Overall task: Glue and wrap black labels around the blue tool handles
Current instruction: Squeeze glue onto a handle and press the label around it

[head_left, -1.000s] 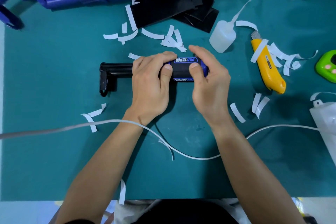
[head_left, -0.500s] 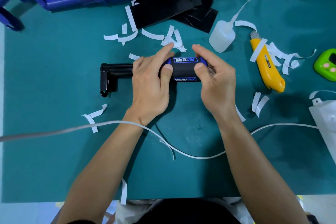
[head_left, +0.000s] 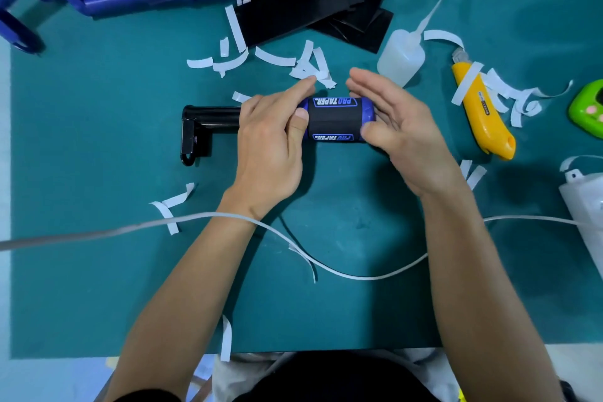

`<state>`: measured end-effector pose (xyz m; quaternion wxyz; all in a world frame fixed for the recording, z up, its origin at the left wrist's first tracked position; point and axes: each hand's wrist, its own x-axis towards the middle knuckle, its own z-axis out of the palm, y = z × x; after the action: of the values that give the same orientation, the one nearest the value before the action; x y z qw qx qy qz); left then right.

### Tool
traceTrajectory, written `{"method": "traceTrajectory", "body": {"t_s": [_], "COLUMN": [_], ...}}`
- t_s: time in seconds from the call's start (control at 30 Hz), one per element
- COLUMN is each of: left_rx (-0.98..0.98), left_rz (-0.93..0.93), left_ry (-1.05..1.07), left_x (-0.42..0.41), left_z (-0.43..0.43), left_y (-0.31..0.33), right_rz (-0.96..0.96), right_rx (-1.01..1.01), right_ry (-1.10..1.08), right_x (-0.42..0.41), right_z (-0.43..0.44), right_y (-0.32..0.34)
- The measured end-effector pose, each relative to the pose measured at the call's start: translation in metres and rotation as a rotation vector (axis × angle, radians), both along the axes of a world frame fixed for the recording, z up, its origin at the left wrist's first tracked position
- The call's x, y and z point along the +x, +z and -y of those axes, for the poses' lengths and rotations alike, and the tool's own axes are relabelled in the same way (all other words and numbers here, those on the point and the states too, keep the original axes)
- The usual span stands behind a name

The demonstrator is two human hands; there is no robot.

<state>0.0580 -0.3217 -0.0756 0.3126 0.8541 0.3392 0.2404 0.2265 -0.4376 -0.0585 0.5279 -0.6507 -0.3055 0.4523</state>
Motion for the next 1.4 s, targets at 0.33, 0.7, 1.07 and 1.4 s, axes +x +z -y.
{"method": "traceTrajectory", "body": {"t_s": [0.33, 0.7, 1.07, 1.4], "left_rx": [0.004, 0.168, -0.478, -0.606], "left_rz": [-0.035, -0.376, -0.172, 0.163], "left_ry": [-0.030, -0.095, -0.089, 0.013], "left_x": [-0.003, -0.031, -0.029, -0.005], "left_z": [-0.002, -0.026, -0.005, -0.015], "left_y": [0.003, 0.033, 0.057, 0.011], "right_rz": [0.297, 0.342, -0.474, -0.558], "right_rx": [0.001, 0.027, 0.293, 0.130], "right_ry": [-0.188, -0.067, -0.367, -0.208], "right_x": [-0.025, -0.021, -0.023, -0.038], "right_z": [-0.003, -0.003, -0.006, -0.025], "right_y": [-0.007, -0.007, 0.008, 0.003]}}
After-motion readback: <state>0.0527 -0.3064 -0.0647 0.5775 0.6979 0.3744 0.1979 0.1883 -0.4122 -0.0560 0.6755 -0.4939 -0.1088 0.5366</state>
